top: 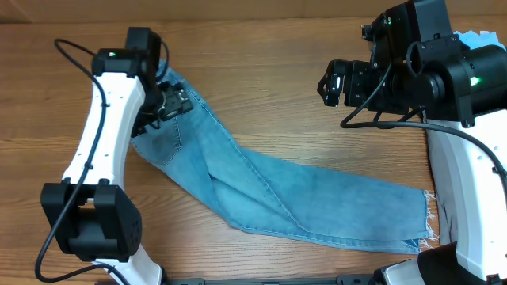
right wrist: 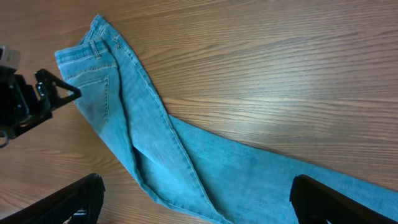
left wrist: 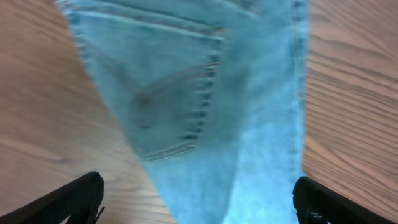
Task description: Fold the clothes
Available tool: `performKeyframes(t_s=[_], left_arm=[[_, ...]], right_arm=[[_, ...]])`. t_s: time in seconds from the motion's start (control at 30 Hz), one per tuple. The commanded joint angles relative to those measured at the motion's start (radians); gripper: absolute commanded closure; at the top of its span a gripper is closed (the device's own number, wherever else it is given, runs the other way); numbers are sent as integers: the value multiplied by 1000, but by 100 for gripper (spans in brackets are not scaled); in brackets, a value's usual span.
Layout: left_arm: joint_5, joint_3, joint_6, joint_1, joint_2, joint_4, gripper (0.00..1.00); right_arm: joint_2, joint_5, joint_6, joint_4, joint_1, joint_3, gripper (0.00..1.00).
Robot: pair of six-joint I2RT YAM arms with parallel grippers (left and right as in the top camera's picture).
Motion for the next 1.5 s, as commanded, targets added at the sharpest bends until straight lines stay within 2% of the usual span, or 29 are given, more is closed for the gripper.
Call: performKeyframes(t_s=[0.0,0.03,0.17,0.47,0.6,0.7,0.8,0.87,1.0,1.07,1.1,1.27,1.47], left_arm=[[-32,-36,-33,-30,-20,32,10],[-45,-40,-43,-36,-8,34,15],[-43,-40,-42,-57,84,55,10],[-69,-40,-43,-66,290,68,19],[-143,-40,-56,-66,322,35,34],[-186,-21,-66,-66,319,-3,42],[-227,24,-80,-66,314,-74,61],[-282,82,-137,-66,313,-171,73],[-361,164,-224,-66,310,-325,80],[-375,183,-249,-66,307,-393,80],[-376,180,-229,-64,307,-419,85],[-374,174,-218,-50,307,-419,89],[-346,147,-169,32,296,-419,95]], right_arm=[[-4,-5,0,5,3,7,0],[-4,-5,0,5,3,7,0],[-4,-5,0,4,3,7,0],[-4,-4,0,1,3,7,0],[-4,-4,-3,1,3,7,0],[-4,-2,-3,1,3,7,0],[-3,3,-4,1,3,7,0],[-2,2,-3,2,3,7,0],[1,2,-3,1,3,7,0],[6,2,-3,1,3,7,0],[9,2,-3,0,3,7,0],[18,2,-3,-8,3,7,0],[22,2,-3,-24,3,-4,0]])
